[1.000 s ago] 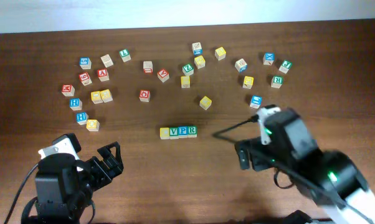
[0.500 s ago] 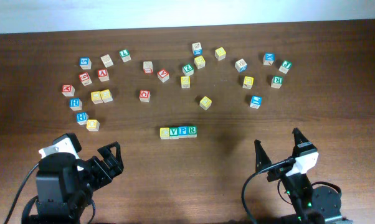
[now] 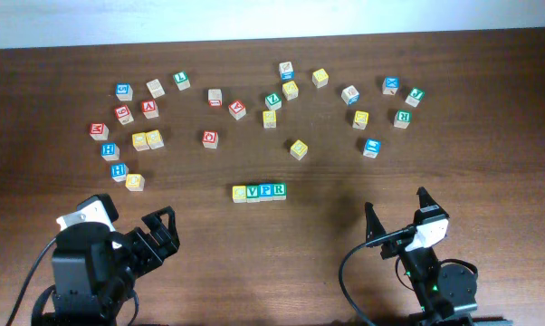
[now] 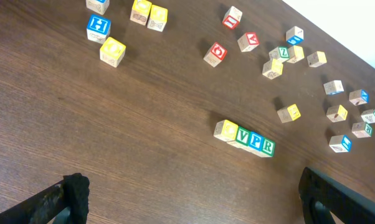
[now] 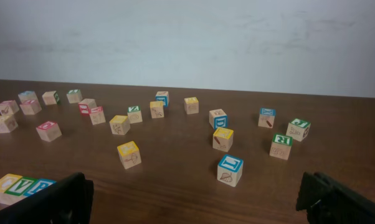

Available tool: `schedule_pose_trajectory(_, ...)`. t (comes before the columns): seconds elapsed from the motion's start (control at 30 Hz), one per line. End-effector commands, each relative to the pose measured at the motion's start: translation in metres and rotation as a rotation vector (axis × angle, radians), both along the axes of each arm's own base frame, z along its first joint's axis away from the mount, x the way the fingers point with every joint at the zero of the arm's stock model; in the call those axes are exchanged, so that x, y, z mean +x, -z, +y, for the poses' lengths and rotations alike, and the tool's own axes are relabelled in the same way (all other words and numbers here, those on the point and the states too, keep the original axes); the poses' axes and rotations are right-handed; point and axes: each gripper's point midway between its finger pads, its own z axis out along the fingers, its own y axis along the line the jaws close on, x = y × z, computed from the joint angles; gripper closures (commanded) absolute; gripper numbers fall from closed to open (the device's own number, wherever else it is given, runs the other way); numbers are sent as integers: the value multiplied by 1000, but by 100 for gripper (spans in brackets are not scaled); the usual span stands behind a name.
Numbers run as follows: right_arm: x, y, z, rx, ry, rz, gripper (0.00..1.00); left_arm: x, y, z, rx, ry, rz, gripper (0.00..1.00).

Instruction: Spell out CVPR

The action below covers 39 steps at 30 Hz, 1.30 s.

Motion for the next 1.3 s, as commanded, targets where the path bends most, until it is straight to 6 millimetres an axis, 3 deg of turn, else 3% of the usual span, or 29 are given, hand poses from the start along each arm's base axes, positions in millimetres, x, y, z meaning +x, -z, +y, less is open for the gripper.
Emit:
schedule_pose_trajectory(0.0, 0, 2, -2, 0, 5, 3, 2, -1, 0, 0, -5, -4, 0, 1)
schedule_pose_trajectory(0.17, 2, 4, -13, -5, 65, 10, 2, -1, 0, 0, -5, -4, 0, 1)
schedule_pose_trajectory(0.87, 2, 4, -14, -5, 73, 10, 2, -1, 0, 0, -5, -4, 1, 1)
schedule_pose_trajectory(1.03, 2, 4, -14, -5, 73, 10, 2, -28, 23, -5, 12, 39, 136, 1)
schedule_pose_trajectory(1.13, 2, 4, -14, -5, 73, 10, 2, -23, 17, -2, 69, 73, 97, 1)
schedule_pose_trajectory(1.27, 2, 4, -14, -5, 73, 10, 2, -20, 3, -3, 185, 185, -102, 1)
